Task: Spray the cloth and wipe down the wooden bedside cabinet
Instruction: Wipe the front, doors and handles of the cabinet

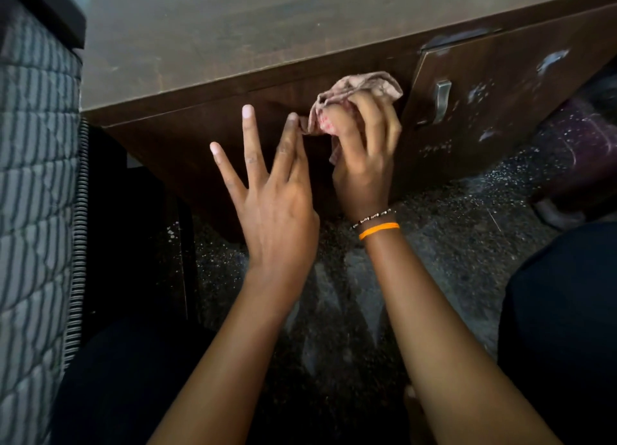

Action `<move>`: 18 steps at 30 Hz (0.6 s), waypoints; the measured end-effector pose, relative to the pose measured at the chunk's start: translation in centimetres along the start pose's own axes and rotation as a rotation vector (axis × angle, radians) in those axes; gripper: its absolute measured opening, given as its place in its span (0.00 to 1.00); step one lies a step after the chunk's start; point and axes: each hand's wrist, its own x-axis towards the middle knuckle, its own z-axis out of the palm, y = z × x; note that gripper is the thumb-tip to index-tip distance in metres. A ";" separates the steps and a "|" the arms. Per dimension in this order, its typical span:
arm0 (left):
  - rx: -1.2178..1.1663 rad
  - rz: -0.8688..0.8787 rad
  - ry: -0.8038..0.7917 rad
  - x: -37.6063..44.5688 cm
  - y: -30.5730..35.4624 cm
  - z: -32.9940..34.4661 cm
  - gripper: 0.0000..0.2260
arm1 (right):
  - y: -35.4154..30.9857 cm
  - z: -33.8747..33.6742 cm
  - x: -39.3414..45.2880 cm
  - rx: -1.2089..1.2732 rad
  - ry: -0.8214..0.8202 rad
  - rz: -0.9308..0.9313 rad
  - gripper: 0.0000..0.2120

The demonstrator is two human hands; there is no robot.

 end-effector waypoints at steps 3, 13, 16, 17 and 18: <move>-0.024 0.022 -0.013 -0.6 0.3 -0.1 0.26 | 0.5 1.0 -1.9 -0.039 -0.022 -0.030 0.14; -0.116 0.077 -0.127 -1.5 0.3 0.7 0.20 | 4.5 1.2 -8.9 -0.139 -0.412 0.164 0.20; -0.178 0.042 -0.162 -1.6 0.1 0.7 0.18 | 6.1 -1.4 -11.7 -0.099 -0.552 0.441 0.20; -0.206 0.023 -0.177 -1.6 0.0 0.8 0.19 | 6.1 -2.3 -12.2 -0.085 -0.512 0.509 0.19; -0.227 0.009 -0.192 -1.5 0.0 0.9 0.21 | 5.6 -2.8 -12.3 -0.079 -0.438 0.564 0.19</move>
